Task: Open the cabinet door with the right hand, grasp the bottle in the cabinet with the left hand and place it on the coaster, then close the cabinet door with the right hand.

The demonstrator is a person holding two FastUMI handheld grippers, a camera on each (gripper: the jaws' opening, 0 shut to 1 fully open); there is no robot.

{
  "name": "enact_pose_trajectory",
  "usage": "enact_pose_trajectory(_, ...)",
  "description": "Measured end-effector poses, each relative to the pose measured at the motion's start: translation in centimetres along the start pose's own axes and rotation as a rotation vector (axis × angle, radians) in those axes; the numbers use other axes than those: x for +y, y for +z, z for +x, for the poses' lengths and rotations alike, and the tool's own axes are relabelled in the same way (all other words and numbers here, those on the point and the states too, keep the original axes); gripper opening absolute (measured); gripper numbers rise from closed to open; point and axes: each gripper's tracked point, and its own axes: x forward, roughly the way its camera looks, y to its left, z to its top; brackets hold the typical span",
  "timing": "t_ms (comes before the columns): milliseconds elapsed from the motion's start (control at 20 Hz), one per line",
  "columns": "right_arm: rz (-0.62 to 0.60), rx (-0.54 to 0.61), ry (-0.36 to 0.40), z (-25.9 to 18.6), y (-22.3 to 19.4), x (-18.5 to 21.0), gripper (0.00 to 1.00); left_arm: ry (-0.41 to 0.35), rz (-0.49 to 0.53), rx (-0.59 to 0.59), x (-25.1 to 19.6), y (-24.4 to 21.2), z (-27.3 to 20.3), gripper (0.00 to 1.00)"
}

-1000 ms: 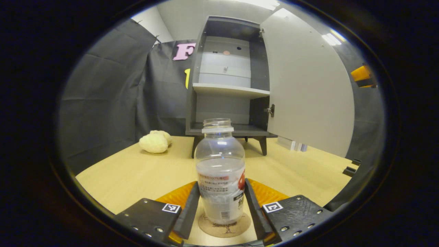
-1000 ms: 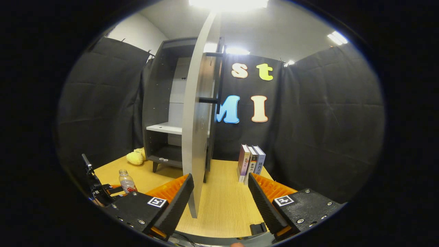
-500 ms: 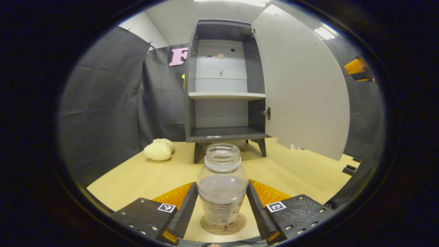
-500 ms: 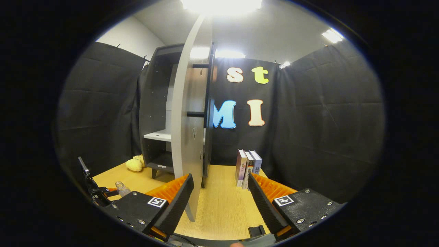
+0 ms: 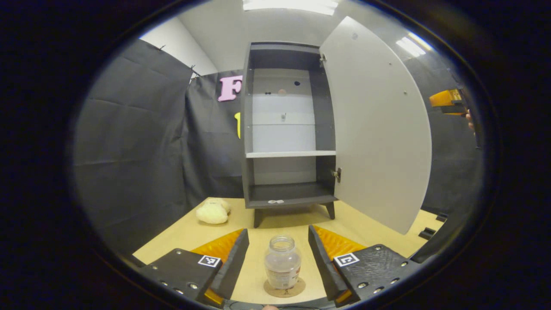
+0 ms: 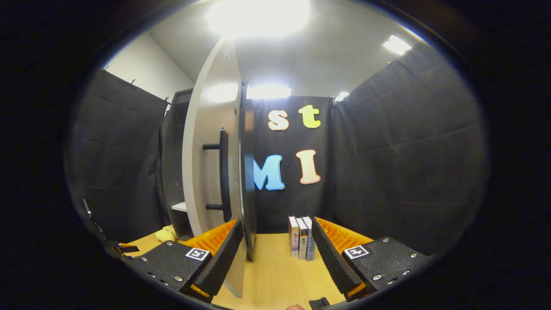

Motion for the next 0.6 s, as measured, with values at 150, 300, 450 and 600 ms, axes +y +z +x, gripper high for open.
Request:
enact_pose_trajectory(150, 0.026, -0.035, -0.045, 1.4, 2.0, 0.0, 0.95, 0.024, -0.003, -0.03, 1.9, 3.4, -1.0, 0.82)
enact_pose_trajectory(300, 0.016, -0.042, -0.111, 2.8, 3.0, -0.1, 0.97, 0.069, -0.007, -0.045, 5.1, 5.9, -1.2, 0.77)
enact_pose_trajectory(450, 0.005, -0.04, -0.159, 3.8, 3.6, 0.8, 0.97, 0.106, 0.0, -0.074, 9.2, 8.1, -1.4, 0.8)
enact_pose_trajectory(600, -0.027, -0.039, -0.197, 3.6, 4.1, 1.5, 0.94, 0.13, 0.01, -0.093, 13.2, 9.0, -1.0, 0.79)
